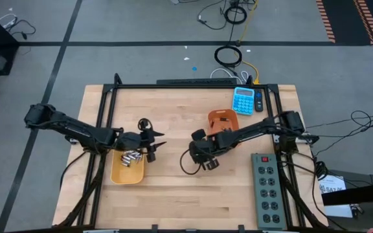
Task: Sort batteries
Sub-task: Put the black brown battery into the orange bin
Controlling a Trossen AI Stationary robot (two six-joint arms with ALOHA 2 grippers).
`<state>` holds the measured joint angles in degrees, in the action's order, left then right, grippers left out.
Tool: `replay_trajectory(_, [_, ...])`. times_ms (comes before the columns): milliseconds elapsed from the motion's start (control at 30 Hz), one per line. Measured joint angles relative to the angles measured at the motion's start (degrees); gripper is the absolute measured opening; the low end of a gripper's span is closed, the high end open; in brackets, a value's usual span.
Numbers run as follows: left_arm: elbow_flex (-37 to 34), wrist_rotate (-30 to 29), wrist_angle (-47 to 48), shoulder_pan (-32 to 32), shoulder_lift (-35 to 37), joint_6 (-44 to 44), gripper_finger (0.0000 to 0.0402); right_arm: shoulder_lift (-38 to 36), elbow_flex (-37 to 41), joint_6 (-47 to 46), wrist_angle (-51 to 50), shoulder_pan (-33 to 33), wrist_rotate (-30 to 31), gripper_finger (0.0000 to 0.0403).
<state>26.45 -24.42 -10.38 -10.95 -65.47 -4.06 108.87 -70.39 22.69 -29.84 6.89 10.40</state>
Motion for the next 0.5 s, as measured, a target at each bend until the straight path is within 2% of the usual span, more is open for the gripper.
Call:
replay_trajectory(167, [-3.88,-1.11,-2.52,-0.78,1.24,-0.12,0.0175,1.02,-0.40,2.15,-2.68,-0.52,0.07,0.0155])
replay_trajectory(367, [-7.83,-1.41,-10.95,-0.69,1.13,0.44,0.0175,2.66,-0.41,5.06,-1.80,-2.63,-1.62,0.0155])
replay_trajectory(500, [-10.65,-1.54,-14.86,-0.65,1.30,3.82,0.0175,3.92,-0.61,5.69,-1.29,-4.10,-3.07,0.0155])
